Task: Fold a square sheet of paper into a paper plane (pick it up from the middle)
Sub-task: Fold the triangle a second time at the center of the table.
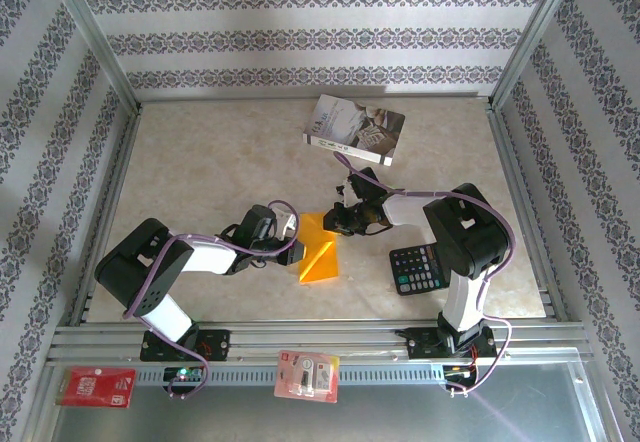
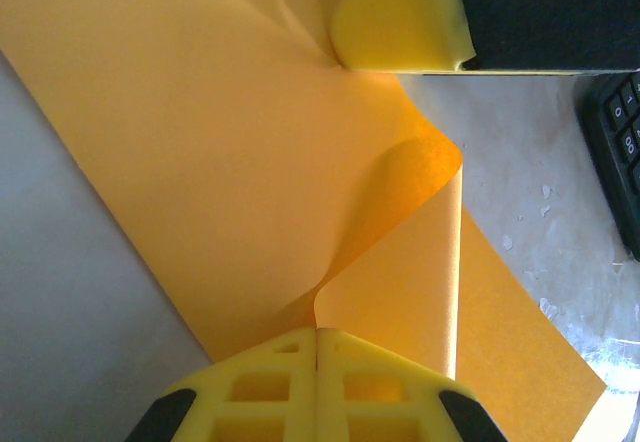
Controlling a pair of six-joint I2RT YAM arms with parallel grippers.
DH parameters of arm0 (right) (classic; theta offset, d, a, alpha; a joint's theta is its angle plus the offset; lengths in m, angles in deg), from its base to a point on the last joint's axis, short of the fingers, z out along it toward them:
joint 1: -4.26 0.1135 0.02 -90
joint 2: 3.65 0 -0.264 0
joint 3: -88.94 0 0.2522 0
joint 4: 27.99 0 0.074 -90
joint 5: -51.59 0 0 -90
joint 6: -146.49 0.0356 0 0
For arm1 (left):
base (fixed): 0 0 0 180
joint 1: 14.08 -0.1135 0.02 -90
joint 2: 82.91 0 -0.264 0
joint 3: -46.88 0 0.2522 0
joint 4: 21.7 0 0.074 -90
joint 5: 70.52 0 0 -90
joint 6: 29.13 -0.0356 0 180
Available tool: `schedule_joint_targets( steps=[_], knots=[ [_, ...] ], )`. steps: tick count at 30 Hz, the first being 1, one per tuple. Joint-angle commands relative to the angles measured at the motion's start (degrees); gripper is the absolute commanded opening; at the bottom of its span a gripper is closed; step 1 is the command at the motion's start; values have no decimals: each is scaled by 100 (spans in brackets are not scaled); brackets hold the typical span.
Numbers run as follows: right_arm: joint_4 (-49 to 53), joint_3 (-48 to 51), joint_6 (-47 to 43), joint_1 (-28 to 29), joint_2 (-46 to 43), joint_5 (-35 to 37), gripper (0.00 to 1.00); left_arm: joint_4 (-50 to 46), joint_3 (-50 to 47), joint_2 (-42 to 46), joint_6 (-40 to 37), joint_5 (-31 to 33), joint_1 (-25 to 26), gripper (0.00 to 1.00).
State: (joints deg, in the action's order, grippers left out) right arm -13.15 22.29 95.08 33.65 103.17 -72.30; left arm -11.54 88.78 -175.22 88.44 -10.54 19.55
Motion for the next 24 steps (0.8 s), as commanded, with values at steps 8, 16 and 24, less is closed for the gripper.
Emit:
schedule_joint_targets(
  steps=[8,16,24],
  knots=[
    [140,-7,-123,120,260,243,17,-275,43,-57,-128,53,-71,0],
    [141,-14,-123,120,251,249,18,-367,52,-94,-147,49,-79,0],
    [164,-63,-130,120,242,242,19,-474,46,-92,-171,134,-70,0]
  ],
)
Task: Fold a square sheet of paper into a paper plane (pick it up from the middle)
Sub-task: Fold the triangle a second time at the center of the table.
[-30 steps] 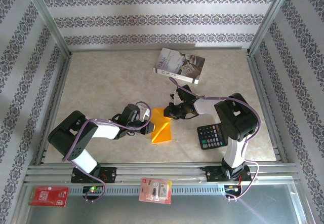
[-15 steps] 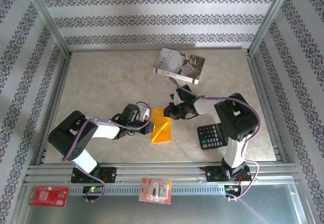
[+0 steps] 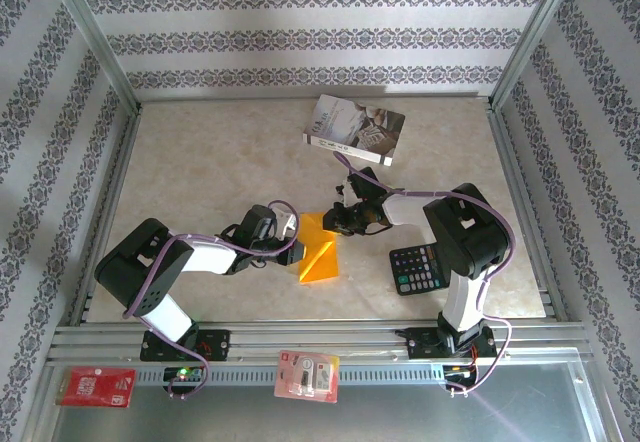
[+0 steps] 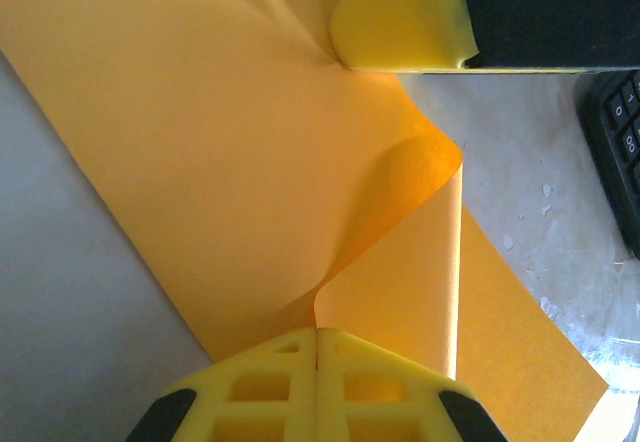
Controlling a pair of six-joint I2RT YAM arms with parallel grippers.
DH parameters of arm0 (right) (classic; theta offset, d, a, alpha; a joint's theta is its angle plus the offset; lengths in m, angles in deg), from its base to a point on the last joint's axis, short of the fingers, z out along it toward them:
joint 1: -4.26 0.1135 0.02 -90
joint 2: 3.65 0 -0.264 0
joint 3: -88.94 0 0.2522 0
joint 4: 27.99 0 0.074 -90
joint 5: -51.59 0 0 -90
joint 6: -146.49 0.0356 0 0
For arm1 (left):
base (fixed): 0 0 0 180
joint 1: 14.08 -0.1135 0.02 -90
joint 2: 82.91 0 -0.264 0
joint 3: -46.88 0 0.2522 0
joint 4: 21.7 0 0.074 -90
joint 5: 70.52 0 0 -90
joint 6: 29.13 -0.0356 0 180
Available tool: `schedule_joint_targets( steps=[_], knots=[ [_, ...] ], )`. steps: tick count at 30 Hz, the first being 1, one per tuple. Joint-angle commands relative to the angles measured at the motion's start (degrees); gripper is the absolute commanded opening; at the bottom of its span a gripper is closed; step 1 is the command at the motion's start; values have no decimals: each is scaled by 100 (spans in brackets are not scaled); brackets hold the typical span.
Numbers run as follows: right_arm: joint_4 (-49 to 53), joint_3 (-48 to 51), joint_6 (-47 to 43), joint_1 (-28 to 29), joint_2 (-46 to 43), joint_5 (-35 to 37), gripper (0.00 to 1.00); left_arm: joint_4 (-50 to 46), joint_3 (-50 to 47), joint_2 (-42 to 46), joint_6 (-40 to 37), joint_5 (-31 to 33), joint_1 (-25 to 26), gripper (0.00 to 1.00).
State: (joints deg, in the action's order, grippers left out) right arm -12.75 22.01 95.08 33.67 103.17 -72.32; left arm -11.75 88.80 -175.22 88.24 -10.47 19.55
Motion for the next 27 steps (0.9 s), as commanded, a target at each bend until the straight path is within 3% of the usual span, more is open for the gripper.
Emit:
schedule_joint_targets(
  steps=[1,16,27],
  knots=[
    [133,-41,-125,118,233,246,19,-472,47,-96,-154,130,-75,0],
    [316,-446,-123,100,46,159,22,-569,5,-138,-171,174,-74,0],
    [617,-152,-138,12,-743,284,23,-779,43,-120,-168,366,-75,0]
  ],
)
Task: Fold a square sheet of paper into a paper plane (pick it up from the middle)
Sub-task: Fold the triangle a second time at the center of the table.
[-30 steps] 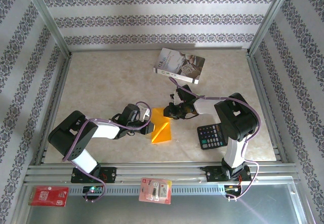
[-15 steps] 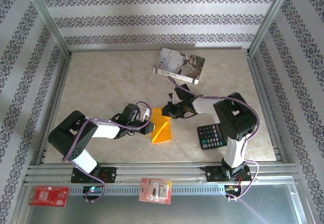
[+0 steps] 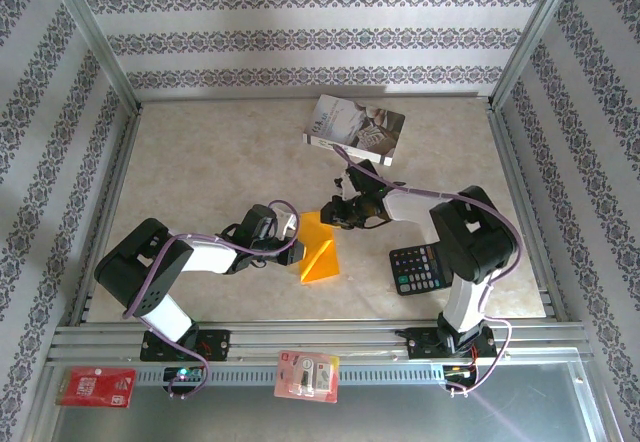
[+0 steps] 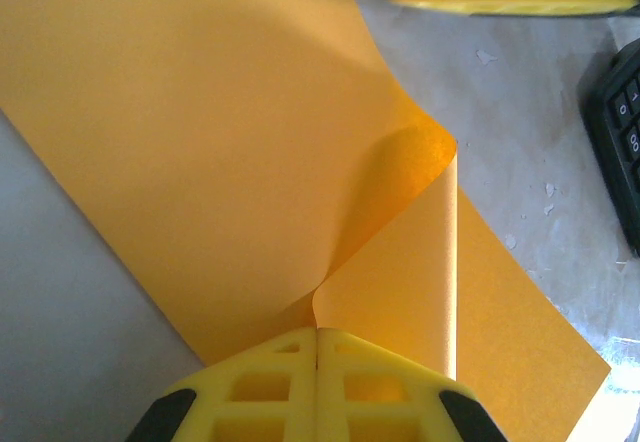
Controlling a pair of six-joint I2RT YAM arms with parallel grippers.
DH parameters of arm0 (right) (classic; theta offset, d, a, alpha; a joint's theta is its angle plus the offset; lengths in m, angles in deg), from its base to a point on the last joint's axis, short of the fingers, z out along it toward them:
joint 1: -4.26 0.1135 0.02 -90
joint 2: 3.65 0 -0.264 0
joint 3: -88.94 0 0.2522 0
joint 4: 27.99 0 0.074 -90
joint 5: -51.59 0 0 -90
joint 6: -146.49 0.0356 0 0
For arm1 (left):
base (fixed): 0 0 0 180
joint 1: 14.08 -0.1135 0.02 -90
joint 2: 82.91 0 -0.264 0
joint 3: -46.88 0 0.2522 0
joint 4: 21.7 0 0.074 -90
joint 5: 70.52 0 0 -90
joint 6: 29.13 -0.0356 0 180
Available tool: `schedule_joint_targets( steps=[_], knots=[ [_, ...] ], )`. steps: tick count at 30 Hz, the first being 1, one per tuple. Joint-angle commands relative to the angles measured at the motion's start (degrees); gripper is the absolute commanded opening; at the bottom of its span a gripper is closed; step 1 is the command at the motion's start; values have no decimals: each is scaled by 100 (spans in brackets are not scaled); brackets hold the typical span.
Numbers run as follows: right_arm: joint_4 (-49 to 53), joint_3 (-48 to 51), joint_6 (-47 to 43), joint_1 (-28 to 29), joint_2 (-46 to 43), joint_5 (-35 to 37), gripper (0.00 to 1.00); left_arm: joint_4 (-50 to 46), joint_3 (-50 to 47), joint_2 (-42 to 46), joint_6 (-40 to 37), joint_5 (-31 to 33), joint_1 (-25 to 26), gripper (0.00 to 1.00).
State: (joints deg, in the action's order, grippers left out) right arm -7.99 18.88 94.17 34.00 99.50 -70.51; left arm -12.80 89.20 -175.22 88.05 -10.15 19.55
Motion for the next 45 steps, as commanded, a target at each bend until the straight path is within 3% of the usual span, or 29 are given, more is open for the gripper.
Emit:
schedule_joint_targets(
  steps=[1,10,21,35,45],
  knots=[
    [132,239,-2,4,-487,114,23,-698,6,-128,-132,353,-76,0],
    [198,863,310,241,-1332,363,22,-1044,75,-164,-89,550,-32,0],
    [107,1209,608,522,-1679,485,21,-1345,220,-349,-20,681,12,0],
    [-1131,1818,1731,1608,-1869,1055,17,-1696,333,-500,231,936,78,0],
    [-2239,2176,2583,2229,-1498,1238,15,-1685,331,-515,310,897,92,0]
  ],
)
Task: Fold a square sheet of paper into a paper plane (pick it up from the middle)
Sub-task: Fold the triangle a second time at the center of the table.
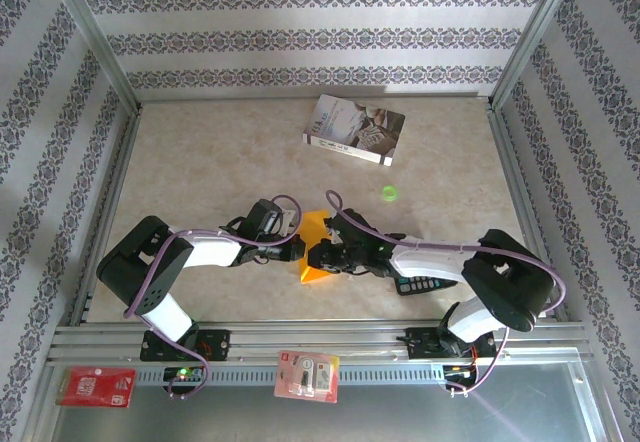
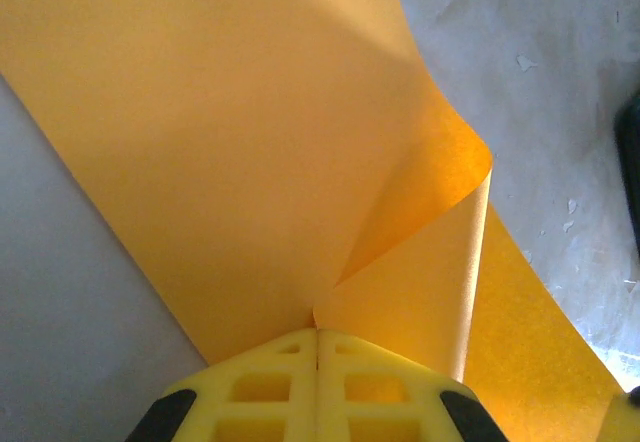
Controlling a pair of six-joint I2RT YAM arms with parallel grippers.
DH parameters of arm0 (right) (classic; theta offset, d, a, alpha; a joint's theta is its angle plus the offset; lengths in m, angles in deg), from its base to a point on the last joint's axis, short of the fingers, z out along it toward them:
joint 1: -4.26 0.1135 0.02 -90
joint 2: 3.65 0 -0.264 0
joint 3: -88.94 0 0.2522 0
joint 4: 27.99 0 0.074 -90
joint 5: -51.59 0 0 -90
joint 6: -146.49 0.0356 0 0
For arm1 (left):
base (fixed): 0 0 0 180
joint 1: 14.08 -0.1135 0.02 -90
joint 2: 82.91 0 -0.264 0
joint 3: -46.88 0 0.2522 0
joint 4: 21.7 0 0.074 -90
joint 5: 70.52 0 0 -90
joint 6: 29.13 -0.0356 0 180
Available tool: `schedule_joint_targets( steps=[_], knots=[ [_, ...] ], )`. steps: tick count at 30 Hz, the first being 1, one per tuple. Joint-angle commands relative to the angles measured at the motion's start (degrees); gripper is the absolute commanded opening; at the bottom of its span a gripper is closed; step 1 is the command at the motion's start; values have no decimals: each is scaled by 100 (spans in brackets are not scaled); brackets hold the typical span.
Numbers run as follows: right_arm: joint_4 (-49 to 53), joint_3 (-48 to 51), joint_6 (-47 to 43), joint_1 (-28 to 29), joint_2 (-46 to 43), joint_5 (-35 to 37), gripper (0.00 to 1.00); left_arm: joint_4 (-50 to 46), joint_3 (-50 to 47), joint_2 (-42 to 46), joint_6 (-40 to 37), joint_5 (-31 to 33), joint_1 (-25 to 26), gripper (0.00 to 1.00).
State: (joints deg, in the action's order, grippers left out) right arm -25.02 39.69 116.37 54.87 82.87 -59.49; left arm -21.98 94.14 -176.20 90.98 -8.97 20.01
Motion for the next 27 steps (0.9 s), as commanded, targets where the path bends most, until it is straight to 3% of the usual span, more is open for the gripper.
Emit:
schedule_joint_targets(
  steps=[1,27],
  knots=[
    [-619,86,422,202,252,118,15,-767,-162,-410,13,771,46,0],
    [-806,81,560,292,981,8,13,-724,-212,-411,-39,753,48,0]
  ],
)
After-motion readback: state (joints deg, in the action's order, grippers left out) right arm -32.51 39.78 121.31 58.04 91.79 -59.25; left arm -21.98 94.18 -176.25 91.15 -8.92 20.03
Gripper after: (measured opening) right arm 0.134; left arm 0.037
